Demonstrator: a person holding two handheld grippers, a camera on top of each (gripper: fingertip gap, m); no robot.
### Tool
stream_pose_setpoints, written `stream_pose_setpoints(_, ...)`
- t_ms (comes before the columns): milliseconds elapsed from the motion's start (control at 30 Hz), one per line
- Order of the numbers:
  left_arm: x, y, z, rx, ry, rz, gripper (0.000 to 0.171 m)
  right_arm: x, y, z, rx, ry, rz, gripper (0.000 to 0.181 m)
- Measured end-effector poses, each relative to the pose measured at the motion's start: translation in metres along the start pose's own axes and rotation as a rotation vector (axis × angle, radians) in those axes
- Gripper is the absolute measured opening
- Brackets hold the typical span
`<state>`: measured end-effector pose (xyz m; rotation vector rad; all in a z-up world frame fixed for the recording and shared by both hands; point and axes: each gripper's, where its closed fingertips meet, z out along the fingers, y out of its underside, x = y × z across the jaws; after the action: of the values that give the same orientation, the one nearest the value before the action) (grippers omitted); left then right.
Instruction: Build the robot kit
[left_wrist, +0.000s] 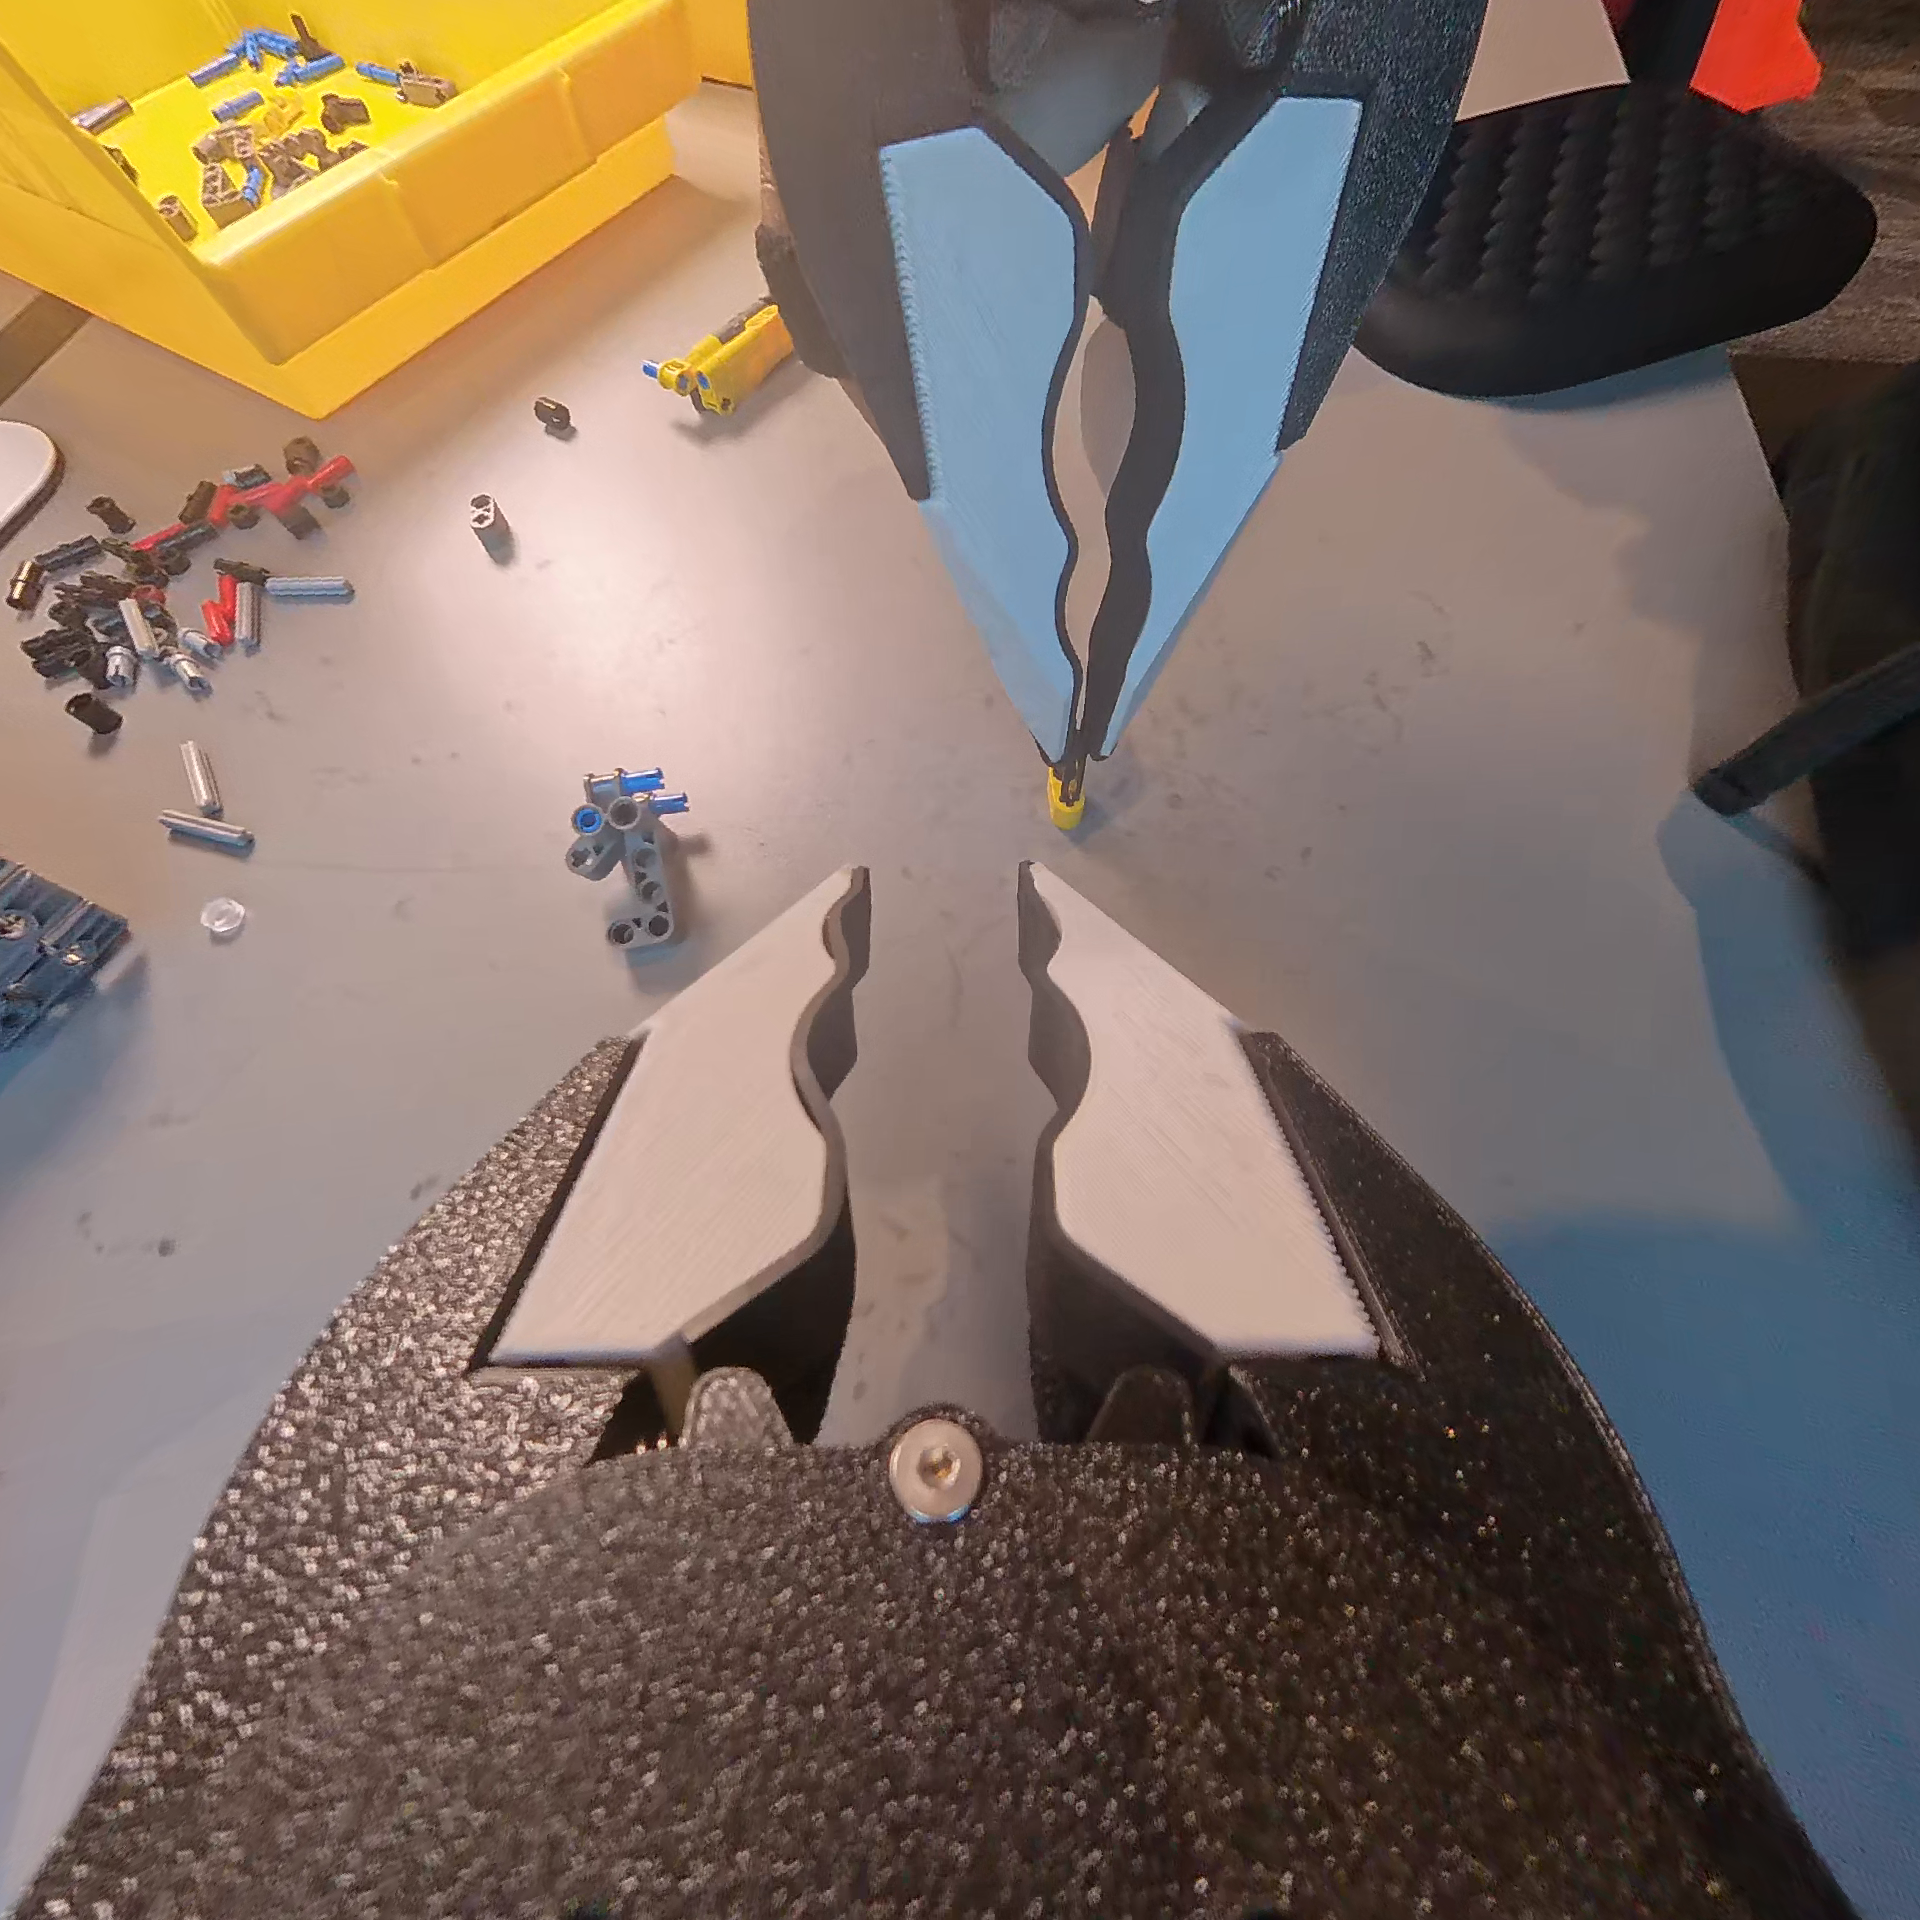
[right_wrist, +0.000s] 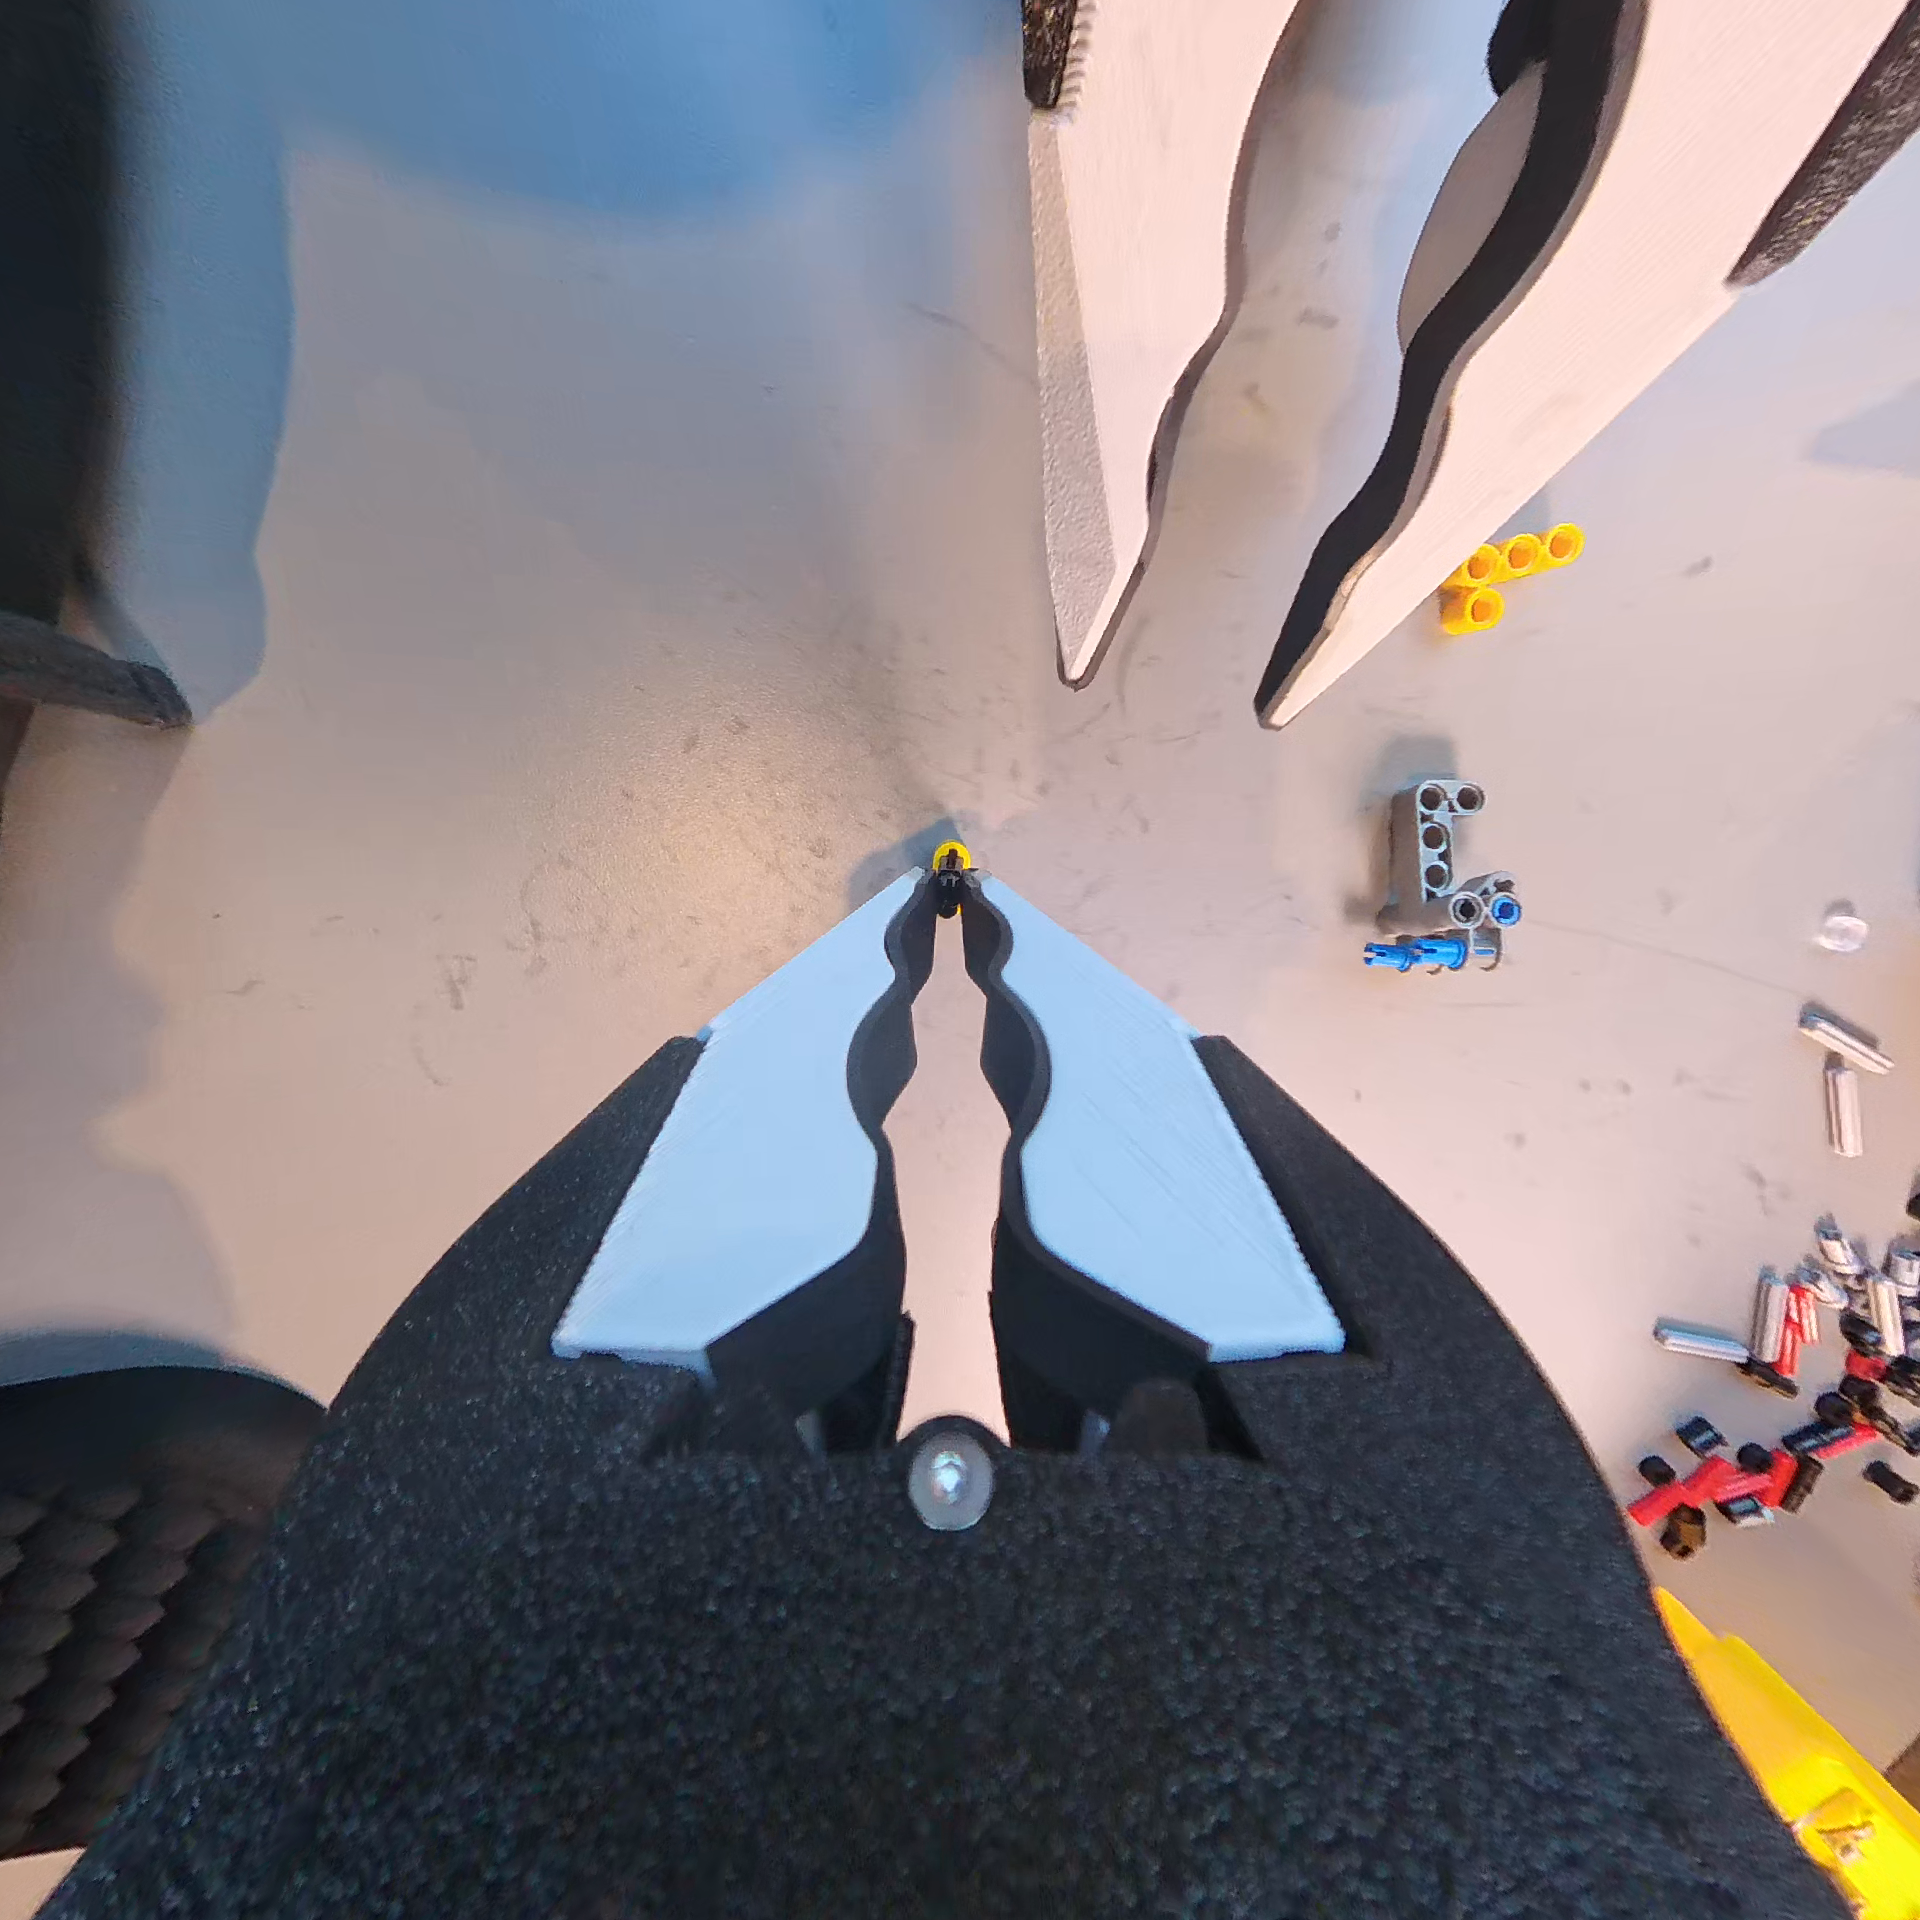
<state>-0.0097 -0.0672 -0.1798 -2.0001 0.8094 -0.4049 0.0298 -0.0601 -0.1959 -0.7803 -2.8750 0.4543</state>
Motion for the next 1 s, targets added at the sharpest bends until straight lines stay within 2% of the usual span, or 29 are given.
stream_pose_setpoints(467,0.000,0.006,0.000,-0.043,-0.005,0.009,0.028,-0.004,0.005,0.008,-0.095,-0.033,0.005,0.005)
stream_pose_setpoints(767,-0.003,0.006,-0.003,-0.050,-0.017,0.010,0.028,-0.006,-0.004,0.012,-0.053,-0.061,0.010,0.004)
stream_pose_setpoints(833,-0.003,0.007,-0.003,-0.051,-0.016,0.008,0.028,-0.001,-0.001,0.009,-0.047,-0.028,-0.020,0.004)
stream_pose_setpoints(1000,-0.001,0.000,-0.005,-0.015,-0.008,0.004,0.028,0.013,-0.012,-0.020,0.212,-0.002,0.163,0.004)
